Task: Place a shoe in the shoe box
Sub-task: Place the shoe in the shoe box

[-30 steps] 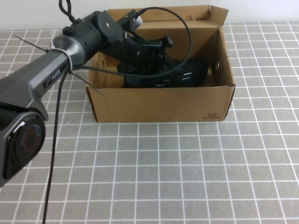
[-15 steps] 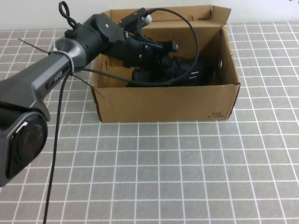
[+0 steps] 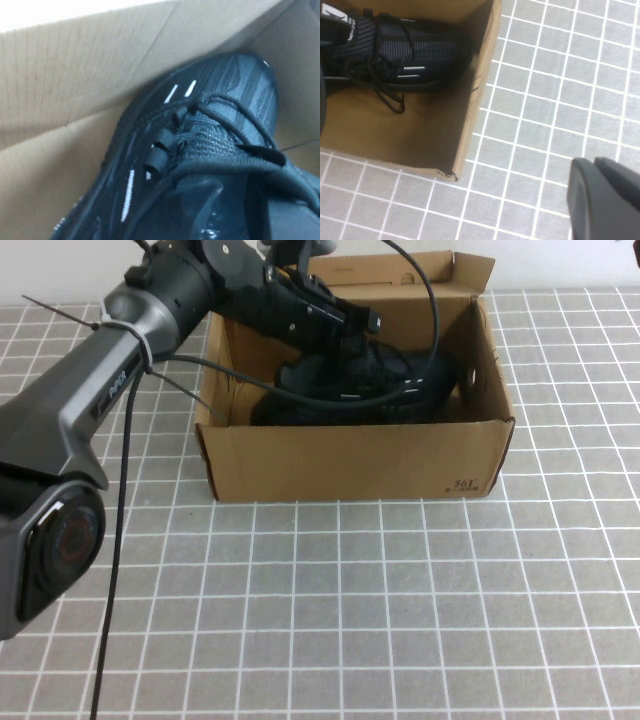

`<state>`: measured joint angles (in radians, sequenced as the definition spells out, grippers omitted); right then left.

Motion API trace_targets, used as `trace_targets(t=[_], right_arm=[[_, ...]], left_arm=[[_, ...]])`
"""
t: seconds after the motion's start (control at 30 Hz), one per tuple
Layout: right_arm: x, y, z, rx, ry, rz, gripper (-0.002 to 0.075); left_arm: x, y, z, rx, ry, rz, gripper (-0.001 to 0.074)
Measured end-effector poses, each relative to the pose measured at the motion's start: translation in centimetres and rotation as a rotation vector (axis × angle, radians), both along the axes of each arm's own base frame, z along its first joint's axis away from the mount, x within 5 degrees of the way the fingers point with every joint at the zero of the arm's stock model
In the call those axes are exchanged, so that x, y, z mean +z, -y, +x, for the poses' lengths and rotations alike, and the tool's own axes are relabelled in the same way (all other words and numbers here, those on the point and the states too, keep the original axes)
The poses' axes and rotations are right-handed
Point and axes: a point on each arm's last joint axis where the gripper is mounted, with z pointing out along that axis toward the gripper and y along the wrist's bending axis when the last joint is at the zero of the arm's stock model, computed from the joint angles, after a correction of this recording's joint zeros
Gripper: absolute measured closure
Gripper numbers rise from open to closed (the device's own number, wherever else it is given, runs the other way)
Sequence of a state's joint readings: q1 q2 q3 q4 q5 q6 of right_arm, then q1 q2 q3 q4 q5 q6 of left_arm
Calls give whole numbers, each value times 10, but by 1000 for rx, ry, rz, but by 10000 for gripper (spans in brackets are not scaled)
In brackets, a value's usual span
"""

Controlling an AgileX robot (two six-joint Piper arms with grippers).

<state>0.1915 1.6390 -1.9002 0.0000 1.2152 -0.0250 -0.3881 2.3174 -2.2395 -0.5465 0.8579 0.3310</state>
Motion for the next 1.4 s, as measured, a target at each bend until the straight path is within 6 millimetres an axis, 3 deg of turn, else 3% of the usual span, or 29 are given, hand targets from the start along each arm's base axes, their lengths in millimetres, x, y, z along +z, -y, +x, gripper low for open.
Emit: trace_targets(t=[0.97,1.4], right_arm=[[0,-1,0,11,-1,9,742],[0,-1,0,11,-1,9,742]], left_arm=[[8,-1,9,4,162,21,735],[-24,2,21,25,140,20,735]])
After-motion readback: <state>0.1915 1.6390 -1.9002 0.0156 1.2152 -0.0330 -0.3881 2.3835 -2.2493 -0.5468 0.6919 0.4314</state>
